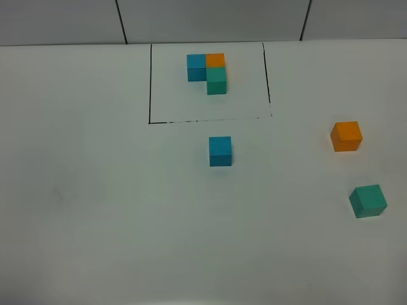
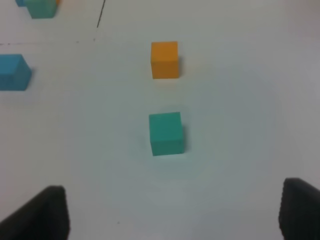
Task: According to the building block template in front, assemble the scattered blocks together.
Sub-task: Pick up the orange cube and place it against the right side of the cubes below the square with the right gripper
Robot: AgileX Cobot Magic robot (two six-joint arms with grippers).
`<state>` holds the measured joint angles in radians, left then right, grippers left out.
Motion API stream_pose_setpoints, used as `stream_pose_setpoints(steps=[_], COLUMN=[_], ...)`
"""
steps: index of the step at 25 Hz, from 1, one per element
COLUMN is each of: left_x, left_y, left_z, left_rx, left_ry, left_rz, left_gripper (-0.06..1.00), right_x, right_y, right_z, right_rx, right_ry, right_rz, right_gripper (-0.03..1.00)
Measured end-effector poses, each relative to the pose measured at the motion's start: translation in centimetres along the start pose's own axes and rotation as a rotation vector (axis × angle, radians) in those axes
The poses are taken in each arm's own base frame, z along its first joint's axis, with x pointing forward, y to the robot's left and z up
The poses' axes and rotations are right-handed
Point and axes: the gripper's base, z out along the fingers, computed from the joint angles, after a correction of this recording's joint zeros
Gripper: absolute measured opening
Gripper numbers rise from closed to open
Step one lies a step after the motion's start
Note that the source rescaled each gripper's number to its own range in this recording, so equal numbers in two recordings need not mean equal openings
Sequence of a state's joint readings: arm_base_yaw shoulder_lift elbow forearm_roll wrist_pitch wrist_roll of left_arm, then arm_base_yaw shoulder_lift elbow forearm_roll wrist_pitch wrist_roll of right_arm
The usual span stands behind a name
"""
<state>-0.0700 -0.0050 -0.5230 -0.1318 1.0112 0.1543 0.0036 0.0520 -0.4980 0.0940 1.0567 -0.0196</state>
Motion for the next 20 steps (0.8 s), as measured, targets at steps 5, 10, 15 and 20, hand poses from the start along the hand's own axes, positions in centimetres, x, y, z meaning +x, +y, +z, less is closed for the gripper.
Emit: stream_pose_setpoints(steps=[5, 10, 15, 20], left_x=[0.17, 0.58, 0.58, 0.58], left_y=[-0.09, -0.07, -0.07, -0.07], left_z=[0.06, 0.4, 0.4, 0.4], left_rx=[0.01, 0.011, 0.011, 0.01], left_ry=[0.016, 0.045, 0.045, 0.045], left_rz=[-0.009, -0.013, -0.018, -0.067], left_gripper=[0.69, 0.69, 0.69, 0.69], right_x=[0.0, 0.0, 0.0, 0.0], right_y=[0.0, 0.0, 0.01, 0.01], right_z=[0.0, 0.0, 0.0, 0.0], right_rx=[0.0, 0.0, -0.001, -0.001], right_ry=[0.0, 0.0, 0.0, 0.0], right_rz=[0.0, 0.0, 0.0, 0.0], right_gripper=[0.72, 0.72, 0.72, 0.72])
